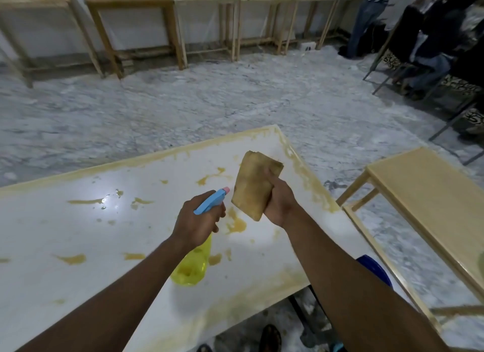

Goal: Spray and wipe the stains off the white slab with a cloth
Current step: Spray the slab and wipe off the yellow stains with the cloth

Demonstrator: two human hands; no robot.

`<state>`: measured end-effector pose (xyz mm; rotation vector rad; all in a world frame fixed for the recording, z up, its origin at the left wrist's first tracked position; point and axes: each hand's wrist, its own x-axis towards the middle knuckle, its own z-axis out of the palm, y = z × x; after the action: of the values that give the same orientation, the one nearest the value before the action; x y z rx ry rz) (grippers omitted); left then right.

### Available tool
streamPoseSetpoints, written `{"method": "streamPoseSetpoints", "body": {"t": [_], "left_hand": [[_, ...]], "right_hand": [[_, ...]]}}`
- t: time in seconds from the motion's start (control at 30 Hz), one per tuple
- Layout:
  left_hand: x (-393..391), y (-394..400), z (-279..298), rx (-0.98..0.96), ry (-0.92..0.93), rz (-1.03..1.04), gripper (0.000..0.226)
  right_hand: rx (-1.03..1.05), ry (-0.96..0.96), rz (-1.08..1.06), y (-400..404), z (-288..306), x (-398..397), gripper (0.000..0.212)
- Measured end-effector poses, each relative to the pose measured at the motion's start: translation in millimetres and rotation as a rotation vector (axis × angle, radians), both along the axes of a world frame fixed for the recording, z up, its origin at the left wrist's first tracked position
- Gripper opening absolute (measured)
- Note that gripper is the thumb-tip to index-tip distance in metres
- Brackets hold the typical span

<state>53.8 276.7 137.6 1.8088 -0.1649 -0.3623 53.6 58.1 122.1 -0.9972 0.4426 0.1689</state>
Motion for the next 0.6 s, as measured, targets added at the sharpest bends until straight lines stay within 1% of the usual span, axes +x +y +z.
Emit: {"method": "streamPoseSetpoints", "body": {"t": [0.07,0.17,0.37,0.4,0.53,0.6], "left_hand": [[0,7,0,0.005,-0.012,0.002,0.051],[3,16,0,0.019,0.011,0.046,0.048],[14,15,-2,0.043,-0.003,0.029,0.047],[17,13,-3,0.042,-0.01,0.038,0.047],[30,-1,-8,0.044,0.015,0.113,0.047],[40,-13,-12,0.067,0.026,0.125,0.046]], "right_hand": [[-0.014,-0.001,-0.008,6,-2,5,0.054],[-0.016,-0.008,0.008,12,-4,14,0.06],[0.025,-0.006,0.043,11,-9,33,0.052],[0.025,-0.003,0.042,9,-10,36,0.054],[0.026,0.009,0.064,-3,-19,53,0.079],[0.041,0.022,0.044,-16,-26,64,0.074]]}}
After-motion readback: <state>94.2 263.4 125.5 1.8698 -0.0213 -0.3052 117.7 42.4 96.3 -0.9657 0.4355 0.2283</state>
